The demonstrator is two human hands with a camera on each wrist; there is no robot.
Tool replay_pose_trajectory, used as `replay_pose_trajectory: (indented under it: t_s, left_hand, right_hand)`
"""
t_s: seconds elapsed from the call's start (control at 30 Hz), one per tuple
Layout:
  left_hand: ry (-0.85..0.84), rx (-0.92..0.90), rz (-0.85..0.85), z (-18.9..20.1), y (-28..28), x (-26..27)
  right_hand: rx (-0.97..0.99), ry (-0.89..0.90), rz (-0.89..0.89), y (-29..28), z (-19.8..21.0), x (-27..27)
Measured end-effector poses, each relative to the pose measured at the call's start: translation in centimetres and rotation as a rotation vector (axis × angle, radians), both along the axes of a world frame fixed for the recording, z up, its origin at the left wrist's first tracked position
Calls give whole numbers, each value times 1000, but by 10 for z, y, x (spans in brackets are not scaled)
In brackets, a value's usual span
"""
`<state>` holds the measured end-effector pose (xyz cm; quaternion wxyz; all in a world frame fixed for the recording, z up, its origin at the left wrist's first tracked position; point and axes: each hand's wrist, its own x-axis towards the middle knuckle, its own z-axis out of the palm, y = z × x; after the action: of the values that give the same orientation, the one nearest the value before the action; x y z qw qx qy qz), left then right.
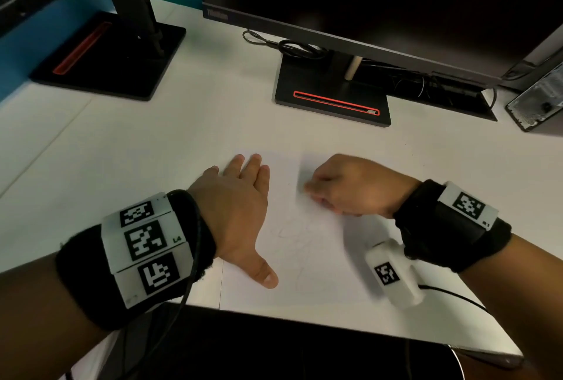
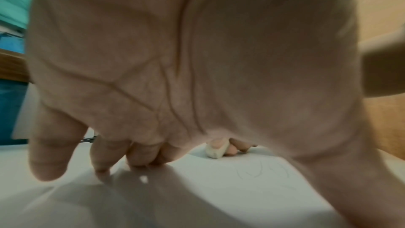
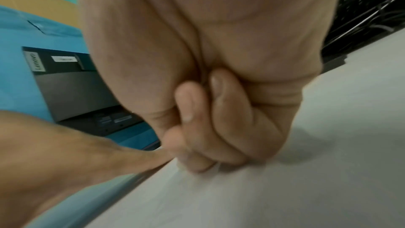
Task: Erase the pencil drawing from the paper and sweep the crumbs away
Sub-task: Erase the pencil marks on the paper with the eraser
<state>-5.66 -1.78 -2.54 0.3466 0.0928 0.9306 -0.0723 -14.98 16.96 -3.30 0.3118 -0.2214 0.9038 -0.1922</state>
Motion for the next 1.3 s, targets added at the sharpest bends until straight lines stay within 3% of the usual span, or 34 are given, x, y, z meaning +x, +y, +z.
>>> replay_pose_trajectory:
  t_s: [0.07,0.17,0.3,0.43,0.57,0.63,0.73,0.87,1.0,1.17,1.3]
  left_hand:
    - [0,1,-4,0,0,0]
    - [4,10,-4,-1,-1,2]
    - [-6,7,-4,0,-1,1]
    - [-5,-6,-11,0,0,0]
    - [7,1,-16,-1,-2,0]
    - [14,4,-18,-3,-2,-1]
    - [27,16,-31,-4,-4,0]
    - [31,37,-25,-6,-6,1]
    - [33,54,-4,-6,-6,1]
    - [34,67,-4,-7,-7,1]
    - [41,66,-5,-7,-8,2]
  right_hand:
    - [11,-48,16,1,-2,2]
    - [23,28,-77,12,2,-10]
    - [21,-31,25,12,0,4]
    - [5,52,-105,19,0,-9]
    - [12,-7,55,11,-3,8]
    - [-6,-49,16,10,-4,8]
    - [-12,46,-57,7,-1,-2]
    - [16,1,126,-9,-3,20]
    - [4,54,-22,-7,1,0]
    - [31,0,132,-19,0,17]
    - [16,84,35,-20,3,3]
